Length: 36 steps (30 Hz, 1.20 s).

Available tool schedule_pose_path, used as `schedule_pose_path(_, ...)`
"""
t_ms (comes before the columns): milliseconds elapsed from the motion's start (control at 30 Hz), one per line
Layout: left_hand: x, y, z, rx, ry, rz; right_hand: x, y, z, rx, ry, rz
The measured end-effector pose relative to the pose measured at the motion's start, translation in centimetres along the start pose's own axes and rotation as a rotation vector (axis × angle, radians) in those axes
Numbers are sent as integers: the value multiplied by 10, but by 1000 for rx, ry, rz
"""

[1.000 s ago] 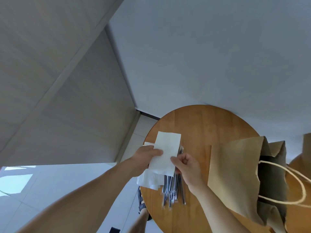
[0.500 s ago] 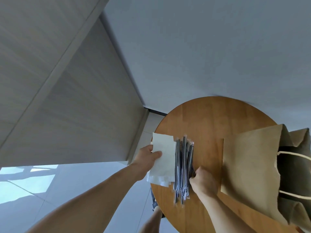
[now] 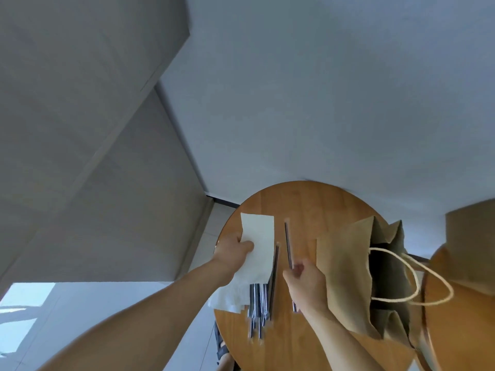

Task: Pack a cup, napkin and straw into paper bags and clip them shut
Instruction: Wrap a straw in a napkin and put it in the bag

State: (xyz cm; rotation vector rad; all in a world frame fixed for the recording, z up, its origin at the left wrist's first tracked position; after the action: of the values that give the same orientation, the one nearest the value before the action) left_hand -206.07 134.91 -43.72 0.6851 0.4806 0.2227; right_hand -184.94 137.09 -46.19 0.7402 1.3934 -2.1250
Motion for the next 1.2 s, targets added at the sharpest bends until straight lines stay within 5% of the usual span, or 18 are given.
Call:
schedule_pose_path(133,2,41,22,113,-32,36,-23,-62,10,-107,-34,-380)
schedule_pose_path(500,10,124,81,234,-219,277,-95,-135,25,-374,16,-357)
schedule_pose_path(767,13,178,122,347,-210,292,-169,-151,12,-321,202,-423)
schedule_pose_path(967,37,208,154,391,-378,226,-197,-169,-2,-300,-139,-496)
schedule_pose_path(1200,66,221,173,398,-391,230,-224,-159,-13,-290,-148,-550)
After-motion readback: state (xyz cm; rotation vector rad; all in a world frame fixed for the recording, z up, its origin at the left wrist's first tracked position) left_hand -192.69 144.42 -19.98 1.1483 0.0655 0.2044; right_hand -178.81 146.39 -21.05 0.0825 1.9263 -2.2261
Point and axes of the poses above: each hand's wrist, its own z-axis away from the middle knuckle, its own x-axis out of the palm, y = z × x, the point moved 7 cm from there along -z, towards the middle knuckle, and after that the axes turned 13 degrees about y, right-handed, at the moved point
